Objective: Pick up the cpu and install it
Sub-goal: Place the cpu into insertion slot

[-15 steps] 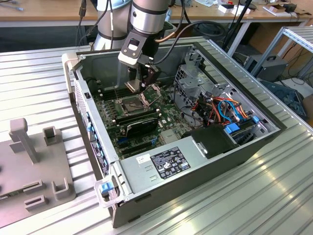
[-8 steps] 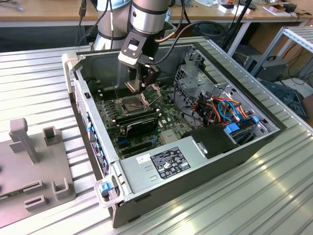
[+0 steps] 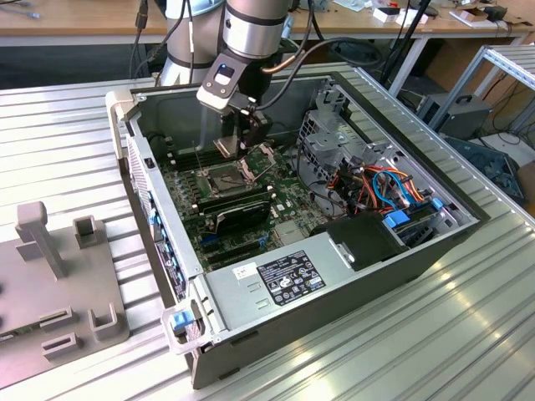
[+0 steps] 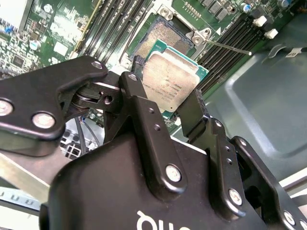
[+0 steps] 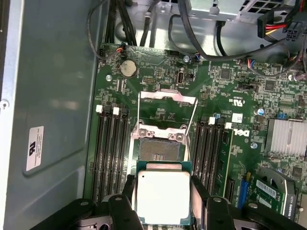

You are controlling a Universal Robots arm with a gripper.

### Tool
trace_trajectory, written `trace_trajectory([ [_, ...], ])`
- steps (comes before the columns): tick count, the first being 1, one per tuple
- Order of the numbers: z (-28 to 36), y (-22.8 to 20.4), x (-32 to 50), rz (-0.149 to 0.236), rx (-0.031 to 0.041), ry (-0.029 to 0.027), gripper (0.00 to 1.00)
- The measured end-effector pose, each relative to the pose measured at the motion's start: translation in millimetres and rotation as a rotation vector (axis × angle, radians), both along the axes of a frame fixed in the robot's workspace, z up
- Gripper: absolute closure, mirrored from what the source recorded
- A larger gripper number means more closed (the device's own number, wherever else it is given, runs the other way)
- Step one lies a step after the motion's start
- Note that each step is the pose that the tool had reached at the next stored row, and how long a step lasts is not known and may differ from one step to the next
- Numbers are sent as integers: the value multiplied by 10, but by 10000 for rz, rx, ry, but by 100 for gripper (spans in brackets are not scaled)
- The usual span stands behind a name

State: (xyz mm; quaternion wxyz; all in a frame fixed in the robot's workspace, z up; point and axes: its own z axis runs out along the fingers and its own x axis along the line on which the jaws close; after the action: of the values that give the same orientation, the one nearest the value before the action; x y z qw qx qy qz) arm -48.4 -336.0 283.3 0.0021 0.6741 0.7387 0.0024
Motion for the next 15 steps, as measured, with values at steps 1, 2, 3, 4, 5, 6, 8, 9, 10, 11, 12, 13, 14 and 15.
trace_trajectory([
  [1, 0, 0, 0, -31, 0, 0, 46],
  [2, 0, 0, 0, -33, 0, 0, 46],
  [3, -1, 0, -1, -35, 0, -2, 46],
  [4, -5, 0, -4, -37, 2, -24, 46],
  [5, -10, 0, -4, -35, 3, -52, 46],
  [6, -18, 1, -4, -35, 3, -76, 46],
  [8, -33, 0, -6, -38, 1, -87, 46],
  [9, -42, 0, -7, -40, 1, -88, 46],
  [10, -54, 0, -10, -47, 0, -87, 46],
  [11, -65, 0, -12, -53, 0, -87, 46],
  [12, -84, 0, -13, -64, 1, -88, 46],
  [13, -91, 0, -13, -85, 0, -87, 46],
  [14, -95, 0, -14, -125, -1, -87, 46],
  [15, -101, 0, -14, -247, 0, -88, 46],
])
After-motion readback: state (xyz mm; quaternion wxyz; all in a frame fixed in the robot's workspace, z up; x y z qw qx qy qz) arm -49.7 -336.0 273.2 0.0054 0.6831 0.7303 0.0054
